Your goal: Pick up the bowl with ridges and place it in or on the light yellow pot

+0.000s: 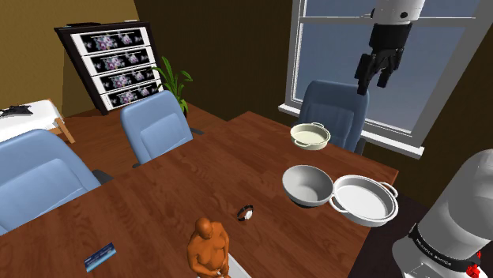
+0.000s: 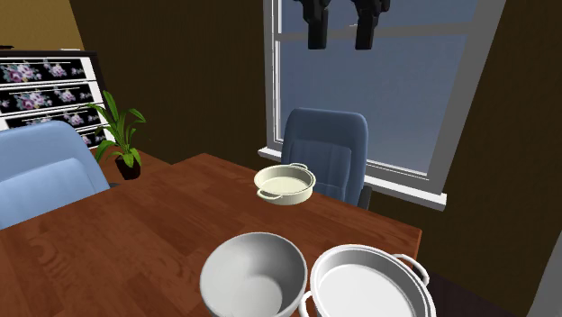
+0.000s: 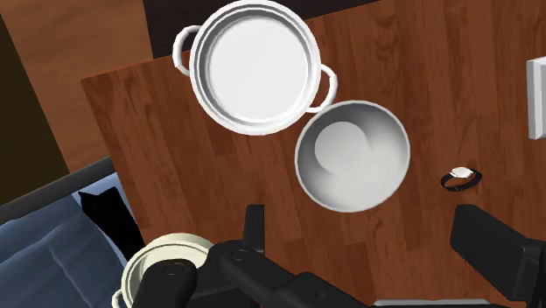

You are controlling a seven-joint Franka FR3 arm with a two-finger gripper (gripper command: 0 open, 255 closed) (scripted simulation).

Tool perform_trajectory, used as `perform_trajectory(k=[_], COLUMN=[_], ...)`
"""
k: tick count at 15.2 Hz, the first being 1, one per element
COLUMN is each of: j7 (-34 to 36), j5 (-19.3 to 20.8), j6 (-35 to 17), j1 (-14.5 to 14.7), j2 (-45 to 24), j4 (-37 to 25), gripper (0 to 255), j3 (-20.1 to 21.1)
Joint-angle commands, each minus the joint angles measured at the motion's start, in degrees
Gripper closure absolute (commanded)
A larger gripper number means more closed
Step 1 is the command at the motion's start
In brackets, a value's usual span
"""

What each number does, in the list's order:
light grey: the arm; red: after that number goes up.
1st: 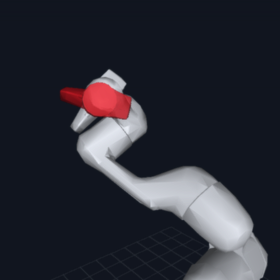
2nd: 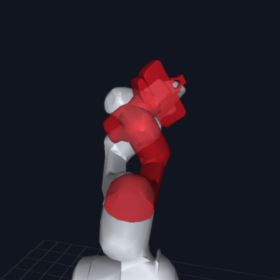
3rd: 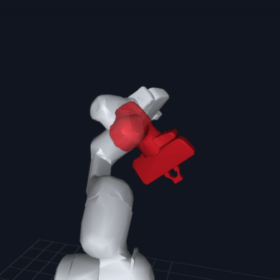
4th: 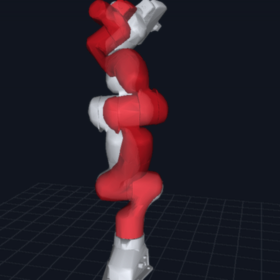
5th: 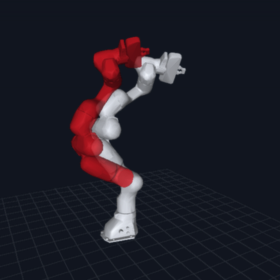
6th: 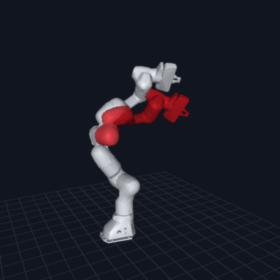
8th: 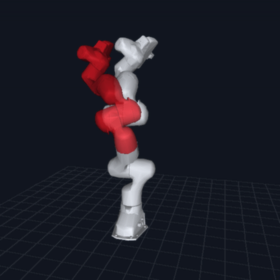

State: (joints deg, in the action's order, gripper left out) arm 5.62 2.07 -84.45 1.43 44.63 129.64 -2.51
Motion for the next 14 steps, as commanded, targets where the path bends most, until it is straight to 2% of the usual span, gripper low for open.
perform_trajectory(k=[1, 8, 14], j7=[0.0, 5.2, 9.75], j5=[0.0, -2.38, -4.18], j6=[0.0, -11.46, -22.14], j1=[0.0, 1.8, 3.56], j2=[0.0, -1.88, -7.0], j4=[0.0, 10.11, 16.15], gripper=[0, 0, 0], j3=[0.0, 5.21, 9.89])
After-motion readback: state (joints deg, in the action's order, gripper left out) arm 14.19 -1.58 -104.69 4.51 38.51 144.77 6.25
